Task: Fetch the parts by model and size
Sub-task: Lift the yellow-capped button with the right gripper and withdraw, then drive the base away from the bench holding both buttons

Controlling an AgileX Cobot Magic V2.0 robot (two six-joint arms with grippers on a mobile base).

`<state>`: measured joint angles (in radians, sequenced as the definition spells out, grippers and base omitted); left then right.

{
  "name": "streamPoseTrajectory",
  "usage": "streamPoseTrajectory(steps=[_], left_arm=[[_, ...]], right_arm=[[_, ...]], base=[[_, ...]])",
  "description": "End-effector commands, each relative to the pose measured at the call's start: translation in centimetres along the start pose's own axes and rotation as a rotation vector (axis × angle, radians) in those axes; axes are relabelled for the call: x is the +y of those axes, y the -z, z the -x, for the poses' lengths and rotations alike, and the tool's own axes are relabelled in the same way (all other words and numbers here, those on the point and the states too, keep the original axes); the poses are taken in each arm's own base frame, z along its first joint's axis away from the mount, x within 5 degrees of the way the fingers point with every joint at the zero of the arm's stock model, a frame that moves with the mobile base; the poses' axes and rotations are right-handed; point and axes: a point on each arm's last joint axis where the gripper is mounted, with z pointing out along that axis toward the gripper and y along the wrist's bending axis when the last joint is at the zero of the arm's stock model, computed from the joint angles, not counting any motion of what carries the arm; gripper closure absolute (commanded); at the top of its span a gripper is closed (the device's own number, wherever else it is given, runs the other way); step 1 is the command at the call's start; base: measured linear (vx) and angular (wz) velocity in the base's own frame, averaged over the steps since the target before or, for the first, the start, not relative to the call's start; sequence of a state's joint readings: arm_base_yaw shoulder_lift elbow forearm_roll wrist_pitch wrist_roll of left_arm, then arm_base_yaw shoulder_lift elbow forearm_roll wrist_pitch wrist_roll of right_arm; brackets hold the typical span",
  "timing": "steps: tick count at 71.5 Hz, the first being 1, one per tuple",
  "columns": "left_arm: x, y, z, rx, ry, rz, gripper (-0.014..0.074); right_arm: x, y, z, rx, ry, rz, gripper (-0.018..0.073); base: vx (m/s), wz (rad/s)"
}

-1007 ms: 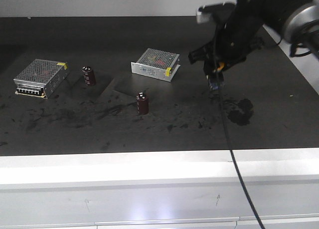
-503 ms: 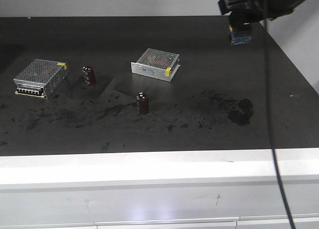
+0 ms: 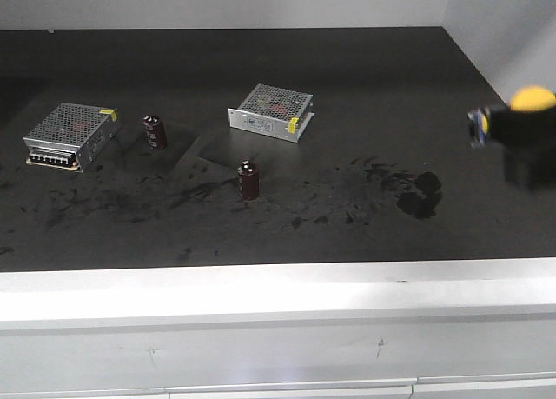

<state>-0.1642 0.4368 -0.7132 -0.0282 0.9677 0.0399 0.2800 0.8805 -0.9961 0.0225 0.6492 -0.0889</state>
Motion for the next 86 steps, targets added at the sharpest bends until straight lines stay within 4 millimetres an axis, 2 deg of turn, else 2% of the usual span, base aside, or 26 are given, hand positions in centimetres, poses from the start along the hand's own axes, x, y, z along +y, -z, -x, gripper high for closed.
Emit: streamPoseTrajectory(steps=[1, 8, 18, 32, 48, 86], left_arm=[[-0.1, 0.3, 1.1, -0.084, 0.002, -0.007, 0.0602], [-0.1, 0.3, 1.1, -0.084, 0.002, -0.007, 0.0602], [-0.1, 0.3, 1.1, -0.084, 0.002, -0.007, 0.0602], [-0.1, 0.3, 1.1, -0.084, 0.002, -0.007, 0.0602], [-0.1, 0.3, 1.1, -0.084, 0.002, -0.007, 0.0602], [-0.1, 0.3, 1.1, -0.084, 0.002, -0.007, 0.0602]], right_arm=[[0.0, 1.9, -0.9, -0.174, 0.002, -0.014, 0.0569], [0.4, 2.9, -3.7, -0.216, -0.024, -0.003, 0.0569], [0.6, 3.9, -6.7, -0.264, -0.041, 0.000, 0.0569], [0.8, 4.6, -9.0, -0.281, -0.039, -0.002, 0.0569], [0.8, 5.7, -9.3, -0.337, -0.030, -0.010, 0.0569], [0.8, 5.7, -9.3, -0.335, -0.034, -0.008, 0.0569]], base=[[0.00, 0.00], [0.00, 0.00], [0.00, 0.00], [0.00, 0.00], [0.00, 0.00], [0.00, 0.00]])
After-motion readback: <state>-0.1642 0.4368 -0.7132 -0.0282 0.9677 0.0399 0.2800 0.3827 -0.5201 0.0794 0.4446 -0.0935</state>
